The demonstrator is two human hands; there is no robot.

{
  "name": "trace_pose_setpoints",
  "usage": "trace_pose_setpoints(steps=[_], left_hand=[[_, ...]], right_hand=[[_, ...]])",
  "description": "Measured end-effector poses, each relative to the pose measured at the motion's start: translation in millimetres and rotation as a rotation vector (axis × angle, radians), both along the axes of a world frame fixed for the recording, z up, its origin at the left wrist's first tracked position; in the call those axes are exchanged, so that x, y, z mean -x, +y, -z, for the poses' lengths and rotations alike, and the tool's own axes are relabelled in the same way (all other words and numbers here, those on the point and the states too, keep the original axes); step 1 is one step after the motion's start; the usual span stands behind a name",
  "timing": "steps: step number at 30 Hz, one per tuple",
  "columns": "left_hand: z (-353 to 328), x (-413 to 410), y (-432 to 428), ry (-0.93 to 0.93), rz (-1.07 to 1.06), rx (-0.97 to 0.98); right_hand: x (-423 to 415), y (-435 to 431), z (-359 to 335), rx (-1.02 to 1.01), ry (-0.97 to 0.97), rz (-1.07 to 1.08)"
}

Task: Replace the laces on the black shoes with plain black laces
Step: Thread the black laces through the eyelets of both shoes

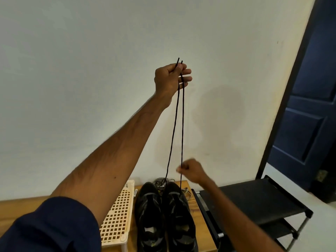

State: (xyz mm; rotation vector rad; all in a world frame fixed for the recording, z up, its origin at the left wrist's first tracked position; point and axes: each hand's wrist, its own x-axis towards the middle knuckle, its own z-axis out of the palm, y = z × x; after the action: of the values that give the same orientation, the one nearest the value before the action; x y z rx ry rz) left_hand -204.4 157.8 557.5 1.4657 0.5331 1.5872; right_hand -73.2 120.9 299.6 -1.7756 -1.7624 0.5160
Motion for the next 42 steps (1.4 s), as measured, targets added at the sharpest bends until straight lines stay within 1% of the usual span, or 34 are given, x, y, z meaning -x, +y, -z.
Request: trace_pose_setpoints(steps=[1, 3, 4, 6, 8, 12, 16, 18, 20, 22, 24, 26, 27, 31, 33, 35, 37, 39, 42], left_hand=[[2, -2, 0, -0.019, 0.014, 0.002], [4, -6, 1, -0.051, 0.048, 0.007], [5, -8, 3, -0.061, 0.065, 0.010], [6, -11, 6, -0.073, 0.089, 0.016], [5, -12, 8, -0.079, 0.101, 0.017], [-1, -13, 12, -0.064, 0.099, 0.009], [-2, -11, 13, -0.061, 0.102, 0.014], [-3, -11, 14, -0.073, 0.104, 0.030], [-3, -11, 14, -0.081, 0.104, 0.038], [-3, -10, 12, -0.091, 0.111, 0.045], [-5, -10, 11, -0.108, 0.121, 0.053], [-10, -10, 9, -0.118, 0.120, 0.049], [-14, -9, 9, -0.120, 0.119, 0.041], [-35, -5, 2, -0.099, 0.101, -0.017], [-43, -5, -1, -0.064, 0.070, -0.046], [-49, -5, -3, -0.026, 0.037, -0.059], [-53, -5, -3, -0.001, 0.005, -0.065], [-56, -4, -3, 0.024, -0.024, -0.075], [-61, -1, 0, 0.080, -0.064, -0.083]], right_hand=[[1, -4, 33, 0.078, 0.007, 0.034], [6, -9, 83, 0.172, 0.040, 0.123], [8, -10, 100, 0.181, 0.079, 0.180], [12, -7, 116, 0.137, 0.134, 0.282], [13, -2, 116, 0.121, 0.138, 0.306], [7, 6, 115, 0.165, 0.136, 0.322], [2, 11, 114, 0.211, 0.345, 0.364], [-1, 10, 102, 0.242, 0.520, 0.389], [-3, 9, 90, 0.332, 0.684, 0.396], [-4, 7, 81, 0.438, 0.741, 0.358], [-4, 6, 79, 0.465, 0.737, 0.325], [-6, 7, 83, 0.423, 0.685, 0.313], [-7, 8, 87, 0.371, 0.634, 0.306], [-6, 12, 92, 0.142, 0.302, 0.222], [-1, 13, 83, 0.077, 0.205, 0.163], [5, 13, 66, 0.032, 0.191, 0.116], [10, 12, 44, -0.043, 0.224, 0.073], [15, 12, 15, -0.156, 0.291, 0.016], [24, 14, -49, -0.321, 0.440, -0.038]])
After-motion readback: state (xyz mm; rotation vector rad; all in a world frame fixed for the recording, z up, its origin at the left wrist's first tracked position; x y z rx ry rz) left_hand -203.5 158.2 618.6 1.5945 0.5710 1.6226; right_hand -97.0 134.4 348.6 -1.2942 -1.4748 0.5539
